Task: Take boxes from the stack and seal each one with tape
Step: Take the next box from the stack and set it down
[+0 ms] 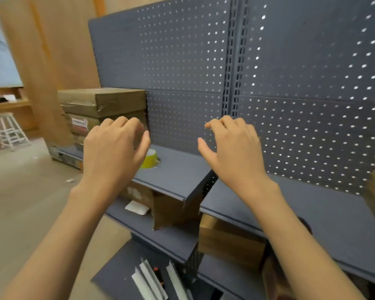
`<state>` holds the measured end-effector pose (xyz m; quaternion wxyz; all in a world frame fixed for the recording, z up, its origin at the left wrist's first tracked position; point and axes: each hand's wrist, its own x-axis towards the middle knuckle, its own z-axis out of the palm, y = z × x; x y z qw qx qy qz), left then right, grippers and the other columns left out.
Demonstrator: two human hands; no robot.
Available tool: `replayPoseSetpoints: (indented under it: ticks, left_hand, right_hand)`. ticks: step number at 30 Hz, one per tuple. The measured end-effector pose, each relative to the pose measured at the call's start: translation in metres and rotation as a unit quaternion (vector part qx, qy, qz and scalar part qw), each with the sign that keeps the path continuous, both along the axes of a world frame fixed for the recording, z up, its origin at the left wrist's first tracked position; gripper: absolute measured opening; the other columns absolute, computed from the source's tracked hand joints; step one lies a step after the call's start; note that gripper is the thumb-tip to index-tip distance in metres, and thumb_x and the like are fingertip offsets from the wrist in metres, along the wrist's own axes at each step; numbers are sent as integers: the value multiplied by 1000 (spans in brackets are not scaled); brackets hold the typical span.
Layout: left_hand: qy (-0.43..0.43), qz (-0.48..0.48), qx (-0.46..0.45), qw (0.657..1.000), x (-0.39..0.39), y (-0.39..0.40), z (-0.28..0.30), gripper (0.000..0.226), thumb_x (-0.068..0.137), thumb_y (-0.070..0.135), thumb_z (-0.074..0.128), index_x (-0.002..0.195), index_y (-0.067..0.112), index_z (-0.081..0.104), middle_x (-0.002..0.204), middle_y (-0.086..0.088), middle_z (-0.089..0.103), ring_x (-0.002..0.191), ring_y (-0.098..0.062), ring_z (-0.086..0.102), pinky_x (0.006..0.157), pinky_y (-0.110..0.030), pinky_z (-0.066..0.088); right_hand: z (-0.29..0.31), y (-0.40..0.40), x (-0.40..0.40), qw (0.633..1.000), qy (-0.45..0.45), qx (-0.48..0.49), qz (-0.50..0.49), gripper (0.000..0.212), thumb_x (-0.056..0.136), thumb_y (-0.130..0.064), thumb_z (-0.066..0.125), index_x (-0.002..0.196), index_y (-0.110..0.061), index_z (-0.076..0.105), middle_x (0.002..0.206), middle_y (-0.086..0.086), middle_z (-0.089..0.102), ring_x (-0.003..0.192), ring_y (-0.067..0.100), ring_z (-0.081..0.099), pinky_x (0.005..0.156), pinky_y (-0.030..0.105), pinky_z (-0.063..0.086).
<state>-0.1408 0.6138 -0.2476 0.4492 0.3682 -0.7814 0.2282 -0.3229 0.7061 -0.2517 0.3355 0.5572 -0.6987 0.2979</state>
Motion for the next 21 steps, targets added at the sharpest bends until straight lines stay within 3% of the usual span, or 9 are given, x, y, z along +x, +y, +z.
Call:
replayPoseSetpoints:
  ticks: [3,8,16,21]
  left_hand:
    - [-15,21,15,1000,36,-33,-5,27,89,32,48,84,11,64,79,-9,66,71,-34,59,59,-33,39]
    - [-6,56,21,998,79,-78,-13,27,89,31,49,85,10,65,79,-10,66,72,-34,59,58,-30,35]
    - [-8,101,21,995,118,-161,-20,16,89,22,62,82,8,65,76,-12,65,65,-30,56,59,-28,28]
    - [-6,131,16,991,136,-230,-15,22,92,29,56,85,9,65,78,-10,65,68,-28,56,58,-29,29]
  right_hand:
    - [-3,-36,35,999,-4,31,31,33,93,-35,55,112,-9,63,99,9,62,93,30,55,82,39,41]
    - [-4,-90,77,996,-1,55,71,35,95,-36,51,117,-11,60,106,8,60,101,30,53,85,37,37]
    - [-8,-190,116,994,11,59,97,30,94,-35,52,110,-11,61,101,8,61,95,29,54,81,37,38]
    - [1,-260,138,990,-3,62,127,35,97,-38,45,120,-14,55,112,6,59,105,27,51,85,36,36]
